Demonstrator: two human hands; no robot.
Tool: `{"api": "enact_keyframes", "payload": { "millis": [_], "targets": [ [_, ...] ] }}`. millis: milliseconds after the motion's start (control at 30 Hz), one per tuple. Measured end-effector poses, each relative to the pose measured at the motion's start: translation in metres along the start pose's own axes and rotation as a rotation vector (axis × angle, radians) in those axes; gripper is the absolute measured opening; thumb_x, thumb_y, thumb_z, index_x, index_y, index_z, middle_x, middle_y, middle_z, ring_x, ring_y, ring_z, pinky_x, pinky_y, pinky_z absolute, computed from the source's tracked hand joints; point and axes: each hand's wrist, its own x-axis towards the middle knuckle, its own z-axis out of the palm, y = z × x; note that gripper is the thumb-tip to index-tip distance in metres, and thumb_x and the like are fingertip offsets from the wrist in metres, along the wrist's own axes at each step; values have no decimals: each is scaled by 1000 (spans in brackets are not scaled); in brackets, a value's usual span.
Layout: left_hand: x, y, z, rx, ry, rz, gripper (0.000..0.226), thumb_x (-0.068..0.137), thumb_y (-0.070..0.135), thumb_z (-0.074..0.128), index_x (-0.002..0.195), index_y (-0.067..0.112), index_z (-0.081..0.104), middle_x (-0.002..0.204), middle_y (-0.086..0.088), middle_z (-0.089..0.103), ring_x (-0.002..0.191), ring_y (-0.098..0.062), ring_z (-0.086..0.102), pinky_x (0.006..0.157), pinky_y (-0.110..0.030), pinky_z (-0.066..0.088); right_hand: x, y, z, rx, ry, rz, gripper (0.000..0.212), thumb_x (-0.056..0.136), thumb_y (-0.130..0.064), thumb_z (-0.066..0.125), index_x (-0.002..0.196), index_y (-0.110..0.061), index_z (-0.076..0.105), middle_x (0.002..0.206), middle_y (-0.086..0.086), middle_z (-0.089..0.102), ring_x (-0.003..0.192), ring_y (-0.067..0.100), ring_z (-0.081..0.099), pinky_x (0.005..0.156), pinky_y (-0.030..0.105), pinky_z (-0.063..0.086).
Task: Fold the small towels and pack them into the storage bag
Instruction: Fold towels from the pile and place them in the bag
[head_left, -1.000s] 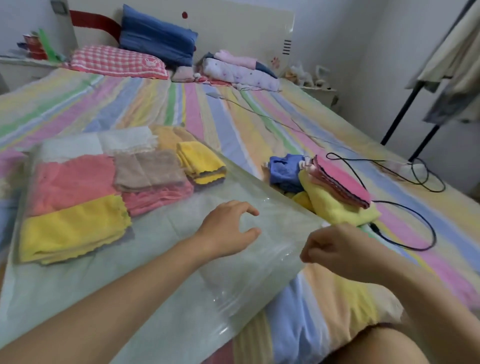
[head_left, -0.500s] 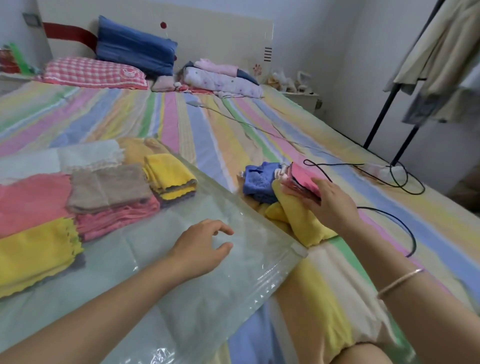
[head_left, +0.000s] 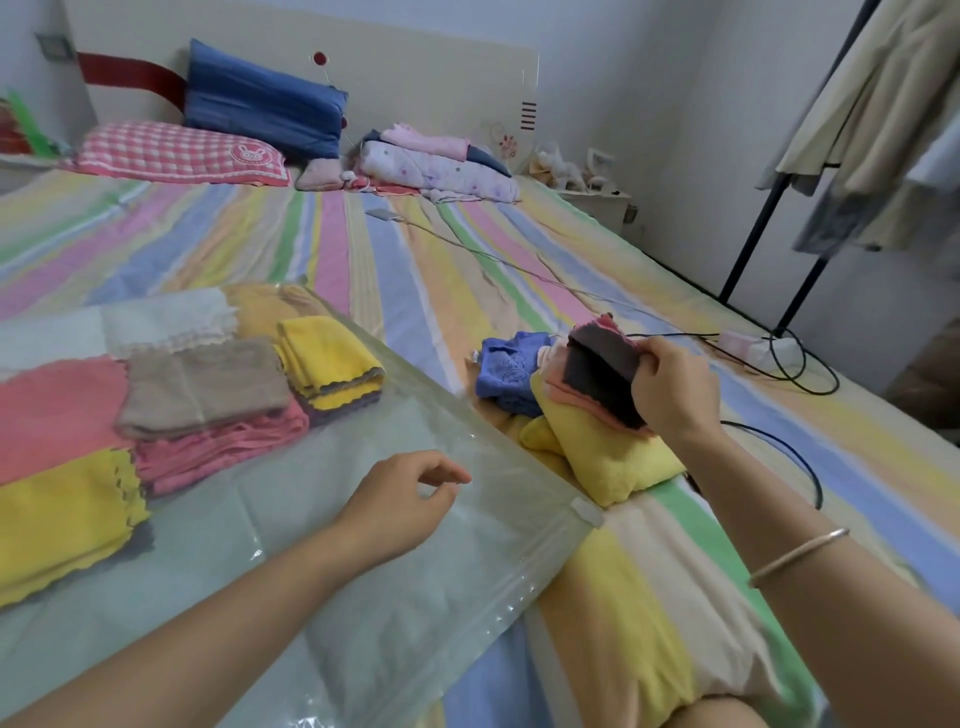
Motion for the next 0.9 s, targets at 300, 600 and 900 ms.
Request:
{"api": "enact_keyframes", "payload": {
  "millis": [300, 600, 900],
  "targets": [
    [-12, 0, -2, -327, -25, -85, 22, 94, 8, 55, 99, 23, 69, 102, 6, 72, 98, -12, 68, 78, -17, 47, -37, -53, -18, -247, -112, -264, 33, 94, -28, 35, 100, -13, 63, 81, 4, 56, 71, 24, 42, 60, 30, 28],
    [-11, 5, -28, -585, 0, -242, 28, 100, 0, 38, 111, 15, 58, 111, -6, 66, 85, -17, 67, 70, -30, 52, -37, -117, -49, 277, -144, -218, 28, 100, -12, 35, 106, -22, 60, 84, 1, 63, 57, 10, 60, 53, 20, 49],
    [-49, -55, -139, -1168, 158, -464, 47, 86, 53, 60, 116, 16, 64, 117, -9, 67, 105, -27, 66, 90, -48, 55, -64, -205, -56, 1167, -614, 129, 29, 101, -3, 40, 87, -12, 64, 70, 2, 63, 52, 8, 59, 47, 20, 50]
  ]
}}
